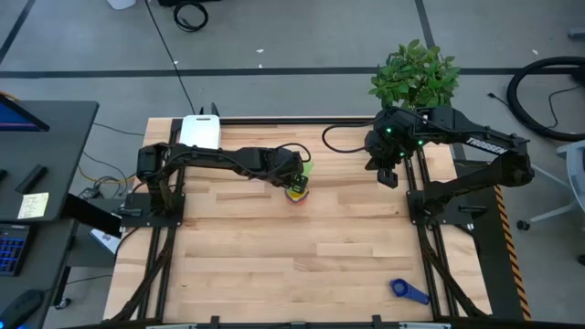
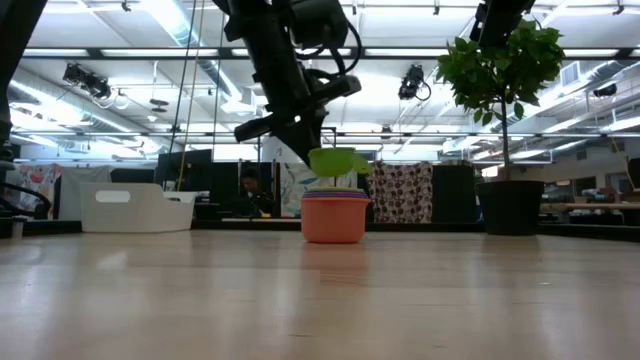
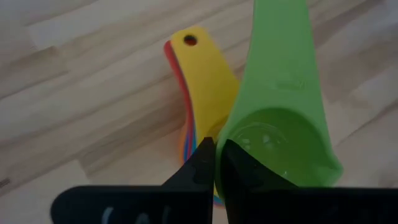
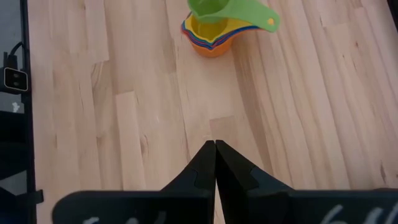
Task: Nest measuring cups in basket
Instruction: Stack the green measuring cup on top of the yellow measuring cup
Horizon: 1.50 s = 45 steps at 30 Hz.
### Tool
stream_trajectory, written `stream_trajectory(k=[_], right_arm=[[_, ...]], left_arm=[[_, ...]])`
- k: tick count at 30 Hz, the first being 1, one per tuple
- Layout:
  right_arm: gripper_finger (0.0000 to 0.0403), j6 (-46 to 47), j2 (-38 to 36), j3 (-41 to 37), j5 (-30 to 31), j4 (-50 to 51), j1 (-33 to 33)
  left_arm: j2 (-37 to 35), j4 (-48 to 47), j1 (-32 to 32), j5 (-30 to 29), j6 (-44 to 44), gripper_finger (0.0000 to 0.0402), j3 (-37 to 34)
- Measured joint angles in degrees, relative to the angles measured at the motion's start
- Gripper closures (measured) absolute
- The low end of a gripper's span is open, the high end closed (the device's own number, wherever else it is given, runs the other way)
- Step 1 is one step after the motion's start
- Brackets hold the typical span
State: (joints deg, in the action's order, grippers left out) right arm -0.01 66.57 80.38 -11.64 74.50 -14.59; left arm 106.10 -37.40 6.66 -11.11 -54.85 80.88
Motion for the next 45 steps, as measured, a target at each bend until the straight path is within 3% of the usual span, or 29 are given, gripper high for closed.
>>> stream_trajectory(k=[7,16,27,35,45], right_arm=[[0.039,-0.04,-0.01,0.0,-0.01,0.0,0.02],[0.039,-0.17,-0.01,0.0,0.0,0.0,0.02],[0.039,-0.15,0.01,0.0,-0.02,0.0,0.02],[0.039,0.04,-0.01,0.0,-0.16,0.33,0.11],[0.039,0.39,0.01,0.0,-0.44,0.61,0.39]], left_arm=[[0.02,-0.27,0.04,0.02,0.07,0.0388,-0.08],[0.02,-0.36,-0.15,2.33,3.36,0.0345,-0.08],[0.6,0.61,-0.07,-0.46,4.54,0.0348,-0.08],[5.59,3.37,-0.12,4.66,4.51,0.0347,-0.21],[4.5,2.16,0.17,4.4,4.09,0.0357,-0.3]])
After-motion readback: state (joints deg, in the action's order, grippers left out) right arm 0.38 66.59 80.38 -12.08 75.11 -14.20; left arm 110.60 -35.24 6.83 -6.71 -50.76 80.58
